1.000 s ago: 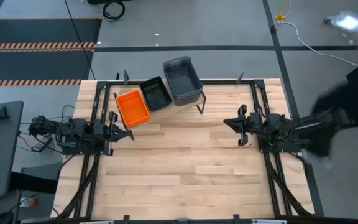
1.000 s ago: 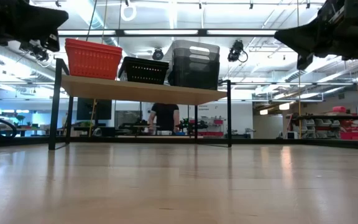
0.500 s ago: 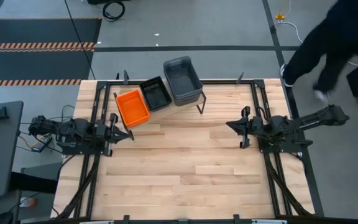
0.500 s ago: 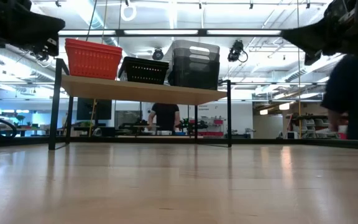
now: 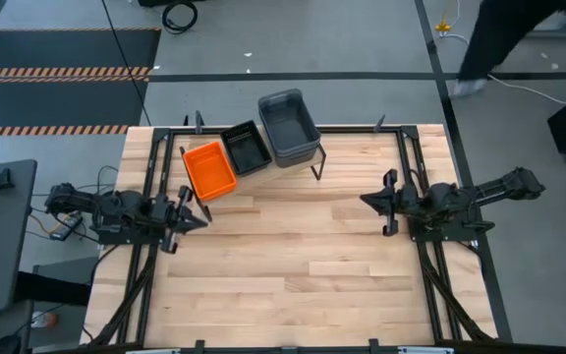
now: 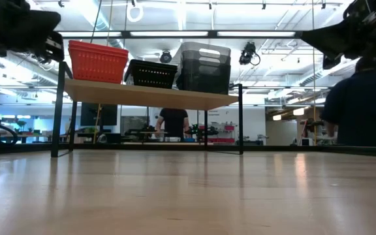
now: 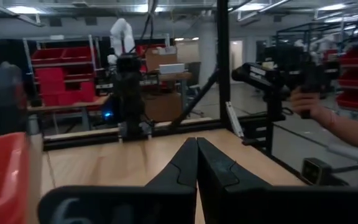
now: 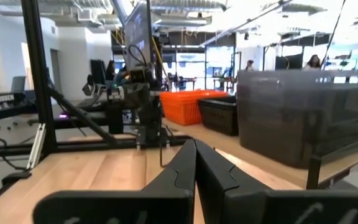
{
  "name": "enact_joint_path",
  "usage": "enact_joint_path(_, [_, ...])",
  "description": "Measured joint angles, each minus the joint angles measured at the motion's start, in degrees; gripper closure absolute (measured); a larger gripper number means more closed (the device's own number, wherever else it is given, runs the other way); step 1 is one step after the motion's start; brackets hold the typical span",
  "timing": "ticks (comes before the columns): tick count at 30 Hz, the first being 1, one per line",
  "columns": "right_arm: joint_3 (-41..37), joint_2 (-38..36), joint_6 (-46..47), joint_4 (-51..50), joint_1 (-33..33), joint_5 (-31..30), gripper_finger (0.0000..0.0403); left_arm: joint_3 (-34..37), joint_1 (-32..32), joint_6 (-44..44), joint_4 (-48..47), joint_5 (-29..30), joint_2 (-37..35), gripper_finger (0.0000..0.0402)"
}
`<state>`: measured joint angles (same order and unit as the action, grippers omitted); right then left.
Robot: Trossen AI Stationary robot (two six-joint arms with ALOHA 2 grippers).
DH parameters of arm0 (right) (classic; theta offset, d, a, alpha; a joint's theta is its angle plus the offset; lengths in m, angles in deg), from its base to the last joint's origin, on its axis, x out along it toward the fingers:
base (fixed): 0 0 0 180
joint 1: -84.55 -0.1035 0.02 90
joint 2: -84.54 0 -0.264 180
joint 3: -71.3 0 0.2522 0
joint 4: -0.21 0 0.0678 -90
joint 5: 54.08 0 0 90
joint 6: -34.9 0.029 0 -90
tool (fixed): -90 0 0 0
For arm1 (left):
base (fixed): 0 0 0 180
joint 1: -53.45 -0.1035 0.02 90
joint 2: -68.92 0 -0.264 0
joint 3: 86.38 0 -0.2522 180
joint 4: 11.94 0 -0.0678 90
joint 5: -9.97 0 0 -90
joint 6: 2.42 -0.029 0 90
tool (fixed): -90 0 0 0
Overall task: Stack baskets on shelf by color
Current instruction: Return to Home Position
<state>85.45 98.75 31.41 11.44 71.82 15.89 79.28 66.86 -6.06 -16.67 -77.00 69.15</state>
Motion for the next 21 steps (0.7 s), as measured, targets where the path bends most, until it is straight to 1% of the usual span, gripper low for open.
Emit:
enact_joint_path(3, [0.00, 0.01, 0.70, -1.28, 0.00, 0.02, 0.0391, 0.00, 0.00, -0.02, -0.29, -0.87, 0.00, 0.0395])
enact_joint_path(11, [0.00, 0.01, 0.00, -0.21, 0.02, 0.14, 0.0391, 0.02, 0.00, -1.86, -2.23, -0.76, 0.06, 0.0391])
enact_joint_path(17, [0.00, 0.01, -0.17, -1.62, 0.02, 0.15, 0.0391, 0.02, 0.00, -1.99, -2.73, -0.47, 0.09, 0.0392])
enact_joint_path(21, [0.00, 0.01, -1.68, -5.34, 0.02, 0.80, 0.0390, 0.02, 0.00, -2.83, -4.57, 2.21, 0.02, 0.0388])
